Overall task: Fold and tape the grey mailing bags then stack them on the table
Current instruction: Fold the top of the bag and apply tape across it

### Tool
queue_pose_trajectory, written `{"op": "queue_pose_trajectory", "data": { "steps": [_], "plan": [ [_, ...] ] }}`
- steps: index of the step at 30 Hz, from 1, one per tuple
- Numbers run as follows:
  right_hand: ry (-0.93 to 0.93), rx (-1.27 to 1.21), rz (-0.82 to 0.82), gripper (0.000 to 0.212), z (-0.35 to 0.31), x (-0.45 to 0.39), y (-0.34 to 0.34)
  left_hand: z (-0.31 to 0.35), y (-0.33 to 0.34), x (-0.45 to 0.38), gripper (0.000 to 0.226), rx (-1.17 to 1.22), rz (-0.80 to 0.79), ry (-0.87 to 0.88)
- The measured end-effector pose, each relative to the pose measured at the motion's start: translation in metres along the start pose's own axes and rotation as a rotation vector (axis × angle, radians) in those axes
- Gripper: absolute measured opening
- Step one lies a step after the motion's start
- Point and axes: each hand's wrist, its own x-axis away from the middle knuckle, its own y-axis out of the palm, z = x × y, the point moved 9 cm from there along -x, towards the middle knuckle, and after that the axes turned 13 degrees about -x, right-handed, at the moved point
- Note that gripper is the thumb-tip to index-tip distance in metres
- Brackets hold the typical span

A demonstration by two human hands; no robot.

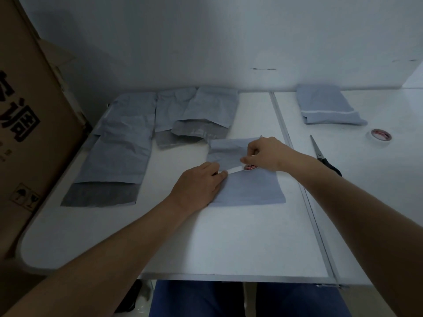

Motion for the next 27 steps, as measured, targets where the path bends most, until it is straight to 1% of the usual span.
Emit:
{"op": "queue_pose_trajectory", "data": {
  "steps": [7,11,15,19,24,27],
  "plan": [
    [0.007,0.050,0.006,0.027,0.001,0.002,0.001,0.001,-0.002,0.000,0.036,-0.028,-0.008,0.010],
    [-0.009,0.093,0.030,0.021,-0.002,0.005,0.001,0.003,-0.002,0.000,0.025,-0.046,0.003,0.032],
    [-0.024,0.163,0.043,0.020,-0.002,0.006,0.001,0.004,-0.004,0.000,0.035,-0.046,0.010,0.045],
    [-0.003,0.144,0.040,0.020,0.001,0.007,0.001,0.006,-0.003,0.000,0.045,-0.038,0.008,0.057],
    [0.007,0.101,0.021,0.023,0.002,0.010,-0.001,0.007,-0.002,-0.002,0.046,-0.048,-0.029,0.086],
    [0.013,0.026,-0.041,0.026,0.005,0.011,0.004,0.007,0.000,-0.004,0.045,-0.028,-0.047,0.092]
  ]
}}
